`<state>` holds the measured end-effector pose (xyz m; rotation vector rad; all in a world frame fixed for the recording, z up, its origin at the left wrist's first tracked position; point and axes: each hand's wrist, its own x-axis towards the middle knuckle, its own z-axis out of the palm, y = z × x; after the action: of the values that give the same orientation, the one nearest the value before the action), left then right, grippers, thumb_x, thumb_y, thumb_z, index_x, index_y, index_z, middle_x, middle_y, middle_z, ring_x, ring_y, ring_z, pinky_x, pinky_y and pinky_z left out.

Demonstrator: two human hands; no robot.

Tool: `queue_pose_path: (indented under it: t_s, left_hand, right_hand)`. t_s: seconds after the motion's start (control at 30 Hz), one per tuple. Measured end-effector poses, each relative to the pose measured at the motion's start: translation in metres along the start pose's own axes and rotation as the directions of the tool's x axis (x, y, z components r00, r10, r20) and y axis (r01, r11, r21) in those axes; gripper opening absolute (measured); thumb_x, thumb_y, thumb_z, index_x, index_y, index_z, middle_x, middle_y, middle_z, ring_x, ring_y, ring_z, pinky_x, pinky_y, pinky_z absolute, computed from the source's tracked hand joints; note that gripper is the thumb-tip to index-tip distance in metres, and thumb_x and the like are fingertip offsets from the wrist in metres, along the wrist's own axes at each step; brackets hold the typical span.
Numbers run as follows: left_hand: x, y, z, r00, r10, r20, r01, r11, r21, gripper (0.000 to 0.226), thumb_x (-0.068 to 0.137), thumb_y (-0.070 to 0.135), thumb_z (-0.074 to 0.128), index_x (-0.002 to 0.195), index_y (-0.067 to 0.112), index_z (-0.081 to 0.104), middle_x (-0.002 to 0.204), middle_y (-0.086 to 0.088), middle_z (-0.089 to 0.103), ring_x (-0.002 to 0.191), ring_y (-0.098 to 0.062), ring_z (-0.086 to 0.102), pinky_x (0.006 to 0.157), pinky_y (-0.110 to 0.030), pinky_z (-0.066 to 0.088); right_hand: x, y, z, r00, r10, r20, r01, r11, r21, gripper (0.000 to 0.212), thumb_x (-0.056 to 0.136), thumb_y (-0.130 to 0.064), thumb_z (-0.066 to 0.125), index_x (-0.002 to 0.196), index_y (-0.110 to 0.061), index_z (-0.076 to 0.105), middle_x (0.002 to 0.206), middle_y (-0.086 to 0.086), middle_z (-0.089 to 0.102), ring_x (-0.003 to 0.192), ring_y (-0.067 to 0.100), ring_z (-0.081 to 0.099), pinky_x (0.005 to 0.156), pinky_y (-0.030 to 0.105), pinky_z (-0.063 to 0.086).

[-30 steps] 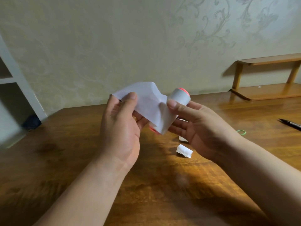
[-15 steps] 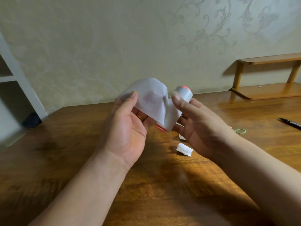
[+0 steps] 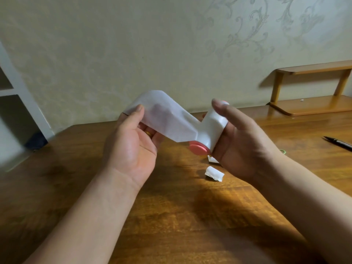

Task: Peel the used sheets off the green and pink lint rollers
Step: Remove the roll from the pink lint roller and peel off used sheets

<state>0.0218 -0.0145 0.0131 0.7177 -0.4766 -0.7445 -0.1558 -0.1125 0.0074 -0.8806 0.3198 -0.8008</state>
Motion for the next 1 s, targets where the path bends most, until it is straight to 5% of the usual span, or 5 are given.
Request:
queue_pose_path:
  t_s: [0.13,0.3,0.47,0.67,1.0]
  left_hand:
    - [0.001,0.003,0.000,1.000,0.012,-0.010,-0.011,1.000,0.027,0.032,0.114,0.025,0.062,0.145,0.019,0.068,0.125,-0.006,0.084,0.109,-0.021,0.085,0.081,-0.034,0.069]
    - [0.003,0.005,0.000,0.999,0.045,-0.031,-0.045,0.999,0.009,0.024,0.114,0.021,0.062,0.137,0.017,0.068,0.120,-0.007,0.085,0.107,-0.021,0.085,0.082,-0.034,0.070]
    - [0.006,0.006,0.000,0.997,0.061,-0.055,-0.061,0.998,-0.010,0.022,0.115,0.019,0.059,0.136,0.017,0.066,0.115,-0.006,0.086,0.103,-0.020,0.086,0.079,-0.033,0.070]
    - [0.009,0.007,-0.006,0.995,0.052,-0.082,-0.052,0.999,-0.003,0.035,0.116,0.019,0.057,0.150,0.016,0.067,0.135,-0.011,0.081,0.115,-0.024,0.083,0.085,-0.035,0.070]
    - [0.018,0.004,-0.014,0.986,0.059,-0.157,-0.056,0.998,0.024,0.033,0.117,0.021,0.057,0.148,0.017,0.066,0.133,-0.009,0.080,0.108,-0.019,0.084,0.076,-0.031,0.069]
  right_hand:
    - [0.002,0.002,0.000,0.998,0.042,-0.047,-0.043,0.999,-0.018,0.029,0.083,-0.017,0.080,0.108,-0.007,0.073,0.109,0.016,0.076,0.093,0.027,0.082,0.071,0.040,0.068]
    - [0.004,-0.006,-0.005,0.997,-0.077,-0.031,0.073,0.988,-0.134,0.062,0.073,-0.017,0.082,0.133,-0.014,0.069,0.144,0.022,0.070,0.133,0.034,0.070,0.106,0.049,0.060]
    - [0.001,-0.011,-0.006,0.993,-0.114,0.024,0.116,0.949,-0.294,0.052,0.075,-0.024,0.084,0.127,-0.025,0.077,0.116,-0.001,0.084,0.117,0.022,0.077,0.109,0.053,0.057]
    - [0.002,-0.014,-0.002,0.992,-0.122,0.019,0.124,0.984,-0.130,0.035,0.081,-0.016,0.078,0.108,0.005,0.074,0.121,0.025,0.080,0.120,0.038,0.077,0.096,0.038,0.066]
    - [-0.003,-0.019,-0.005,0.998,-0.062,0.020,0.063,0.997,-0.044,0.023,0.101,-0.001,0.050,0.109,0.000,0.071,0.119,0.023,0.081,0.107,0.033,0.081,0.093,0.044,0.067]
